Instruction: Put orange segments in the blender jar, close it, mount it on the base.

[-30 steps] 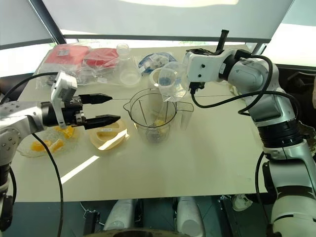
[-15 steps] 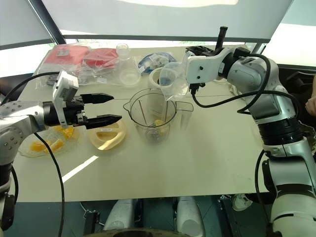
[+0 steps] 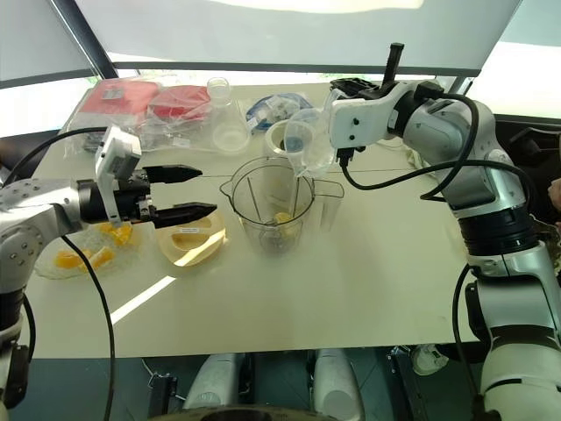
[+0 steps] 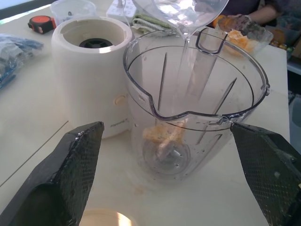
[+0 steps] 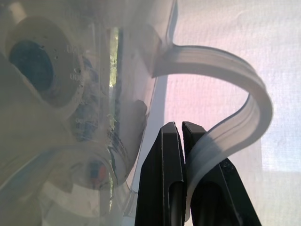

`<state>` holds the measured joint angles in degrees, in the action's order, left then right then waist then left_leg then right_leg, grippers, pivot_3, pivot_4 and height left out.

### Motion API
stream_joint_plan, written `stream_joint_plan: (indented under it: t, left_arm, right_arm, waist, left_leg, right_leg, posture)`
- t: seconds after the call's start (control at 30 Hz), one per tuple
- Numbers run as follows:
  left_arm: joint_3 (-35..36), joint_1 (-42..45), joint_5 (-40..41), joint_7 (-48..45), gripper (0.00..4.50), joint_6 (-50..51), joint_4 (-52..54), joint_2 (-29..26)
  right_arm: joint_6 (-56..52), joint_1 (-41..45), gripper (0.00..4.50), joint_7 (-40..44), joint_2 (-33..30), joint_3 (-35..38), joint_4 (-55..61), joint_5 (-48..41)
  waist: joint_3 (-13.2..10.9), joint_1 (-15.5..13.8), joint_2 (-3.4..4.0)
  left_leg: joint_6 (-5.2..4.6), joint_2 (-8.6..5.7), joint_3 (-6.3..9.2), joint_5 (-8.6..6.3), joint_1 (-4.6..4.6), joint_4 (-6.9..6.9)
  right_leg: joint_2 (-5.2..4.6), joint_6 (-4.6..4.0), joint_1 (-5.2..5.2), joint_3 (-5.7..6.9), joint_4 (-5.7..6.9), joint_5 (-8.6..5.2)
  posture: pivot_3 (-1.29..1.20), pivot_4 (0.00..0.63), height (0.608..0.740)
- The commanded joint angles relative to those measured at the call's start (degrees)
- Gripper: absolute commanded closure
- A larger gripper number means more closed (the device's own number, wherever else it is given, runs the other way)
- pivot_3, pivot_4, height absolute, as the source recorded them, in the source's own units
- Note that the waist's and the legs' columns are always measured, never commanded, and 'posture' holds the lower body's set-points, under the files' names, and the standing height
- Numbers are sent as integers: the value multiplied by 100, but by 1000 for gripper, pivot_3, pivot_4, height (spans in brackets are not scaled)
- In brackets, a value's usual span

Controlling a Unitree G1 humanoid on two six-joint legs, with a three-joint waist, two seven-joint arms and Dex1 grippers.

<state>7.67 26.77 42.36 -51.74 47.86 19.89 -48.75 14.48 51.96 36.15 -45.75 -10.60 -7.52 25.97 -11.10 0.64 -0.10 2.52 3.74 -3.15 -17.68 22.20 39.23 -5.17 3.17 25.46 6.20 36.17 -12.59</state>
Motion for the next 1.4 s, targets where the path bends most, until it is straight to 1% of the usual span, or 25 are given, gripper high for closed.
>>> stream_joint_plan:
  t: [0.03,0.6,0.87,1.0,1.2,1.3,1.4]
  left_arm:
    - [61,95,-33,-8,0,-132,36,1]
    - [19,234,-60,-28,0,-75,-11,53]
    - [10,277,-46,-19,0,-44,-17,63]
    - [60,366,73,-17,0,23,3,109]
    - [185,669,449,83,0,204,67,270]
    - [193,786,575,135,0,225,55,339]
    - [121,853,568,176,0,184,91,402]
  right_arm:
    - [-20,223,4468,-135,13,201,103,-44]
    - [299,278,4468,-492,-74,247,213,141]
    - [104,215,4468,-431,20,321,218,-64]
    - [-708,-35,4468,-234,315,662,460,-759]
    - [-2659,-577,4468,-75,788,1507,1449,-1995]
    - [-3860,-833,4468,-313,1167,2099,2091,-2727]
    - [-4965,-934,4468,-1119,1698,2939,2601,-3148]
  waist:
    - [0,0,0]
    - [0,0,0]
    - [0,0,0]
    - [1,-3,-1]
    - [3,-31,-5]
    - [4,-23,-5]
    - [4,-24,-4]
  left_leg:
    - [0,0,0,0,0,0]
    - [16,0,0,9,0,0]
    - [16,0,0,9,0,0]
    - [17,0,1,10,0,1]
    - [20,0,2,11,1,4]
    - [11,0,2,7,-1,4]
    - [12,0,5,8,-3,4]
  right_leg:
    - [0,0,0,0,0,0]
    - [0,0,0,0,1,0]
    - [0,0,0,0,1,0]
    - [0,-1,0,0,3,1]
    - [-2,0,-3,1,4,1]
    - [-1,0,-2,1,8,1]
    - [0,-1,-3,1,13,2]
  posture:
    - [0,150,740]
    - [0,150,740]
    - [0,150,740]
    - [0,150,740]
    - [0,150,740]
    - [0,150,740]
    - [0,150,740]
